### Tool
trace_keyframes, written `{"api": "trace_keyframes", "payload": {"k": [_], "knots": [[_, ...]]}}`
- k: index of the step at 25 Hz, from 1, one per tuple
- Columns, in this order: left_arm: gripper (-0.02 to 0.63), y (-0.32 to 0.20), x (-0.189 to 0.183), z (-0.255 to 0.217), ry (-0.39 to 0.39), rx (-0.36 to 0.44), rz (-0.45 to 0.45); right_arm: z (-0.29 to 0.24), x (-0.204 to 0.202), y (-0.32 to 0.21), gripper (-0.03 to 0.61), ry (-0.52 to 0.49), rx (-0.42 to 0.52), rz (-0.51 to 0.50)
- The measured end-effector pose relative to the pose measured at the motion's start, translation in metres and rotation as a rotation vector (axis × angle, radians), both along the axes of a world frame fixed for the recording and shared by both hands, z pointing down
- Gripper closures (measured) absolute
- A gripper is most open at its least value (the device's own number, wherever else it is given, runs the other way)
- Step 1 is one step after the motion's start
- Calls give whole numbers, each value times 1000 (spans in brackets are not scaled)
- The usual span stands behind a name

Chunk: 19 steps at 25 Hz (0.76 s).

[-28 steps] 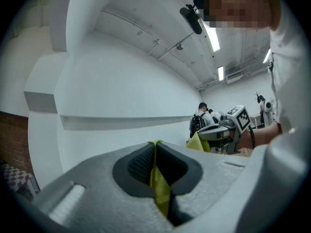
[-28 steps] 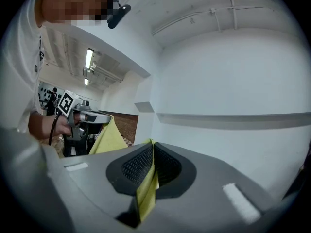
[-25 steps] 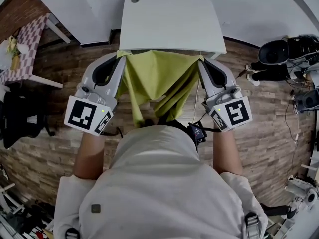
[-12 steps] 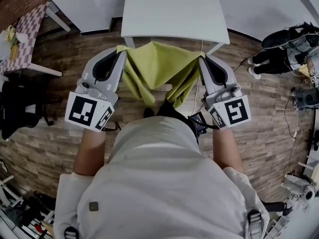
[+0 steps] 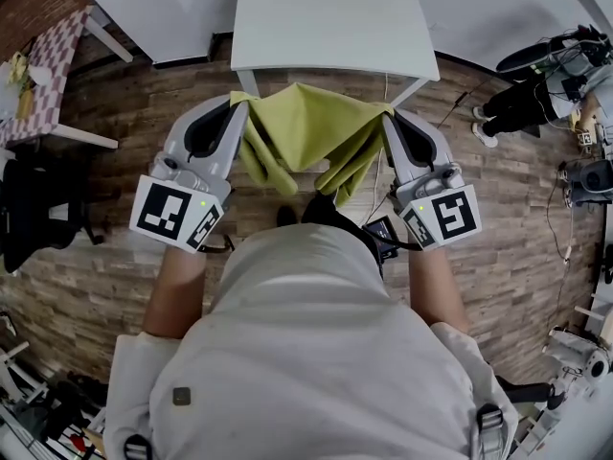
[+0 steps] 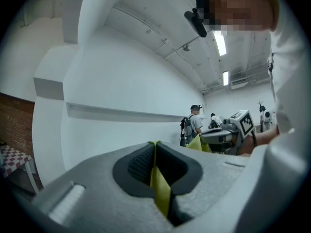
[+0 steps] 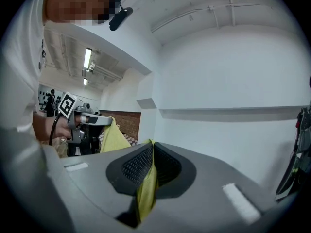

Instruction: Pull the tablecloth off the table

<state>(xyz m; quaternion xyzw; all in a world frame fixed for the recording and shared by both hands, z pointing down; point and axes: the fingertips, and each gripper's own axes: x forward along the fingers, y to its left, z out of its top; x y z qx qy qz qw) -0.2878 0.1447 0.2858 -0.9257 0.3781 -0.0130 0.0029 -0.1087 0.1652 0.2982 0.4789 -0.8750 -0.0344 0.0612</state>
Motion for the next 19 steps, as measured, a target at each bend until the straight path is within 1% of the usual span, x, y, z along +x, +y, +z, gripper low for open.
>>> {"api": "trace_keyframes", "payload": {"k": [19], "knots": [[609, -8, 13, 10, 14, -25, 25, 6, 13, -1, 560, 16, -18, 29]]}}
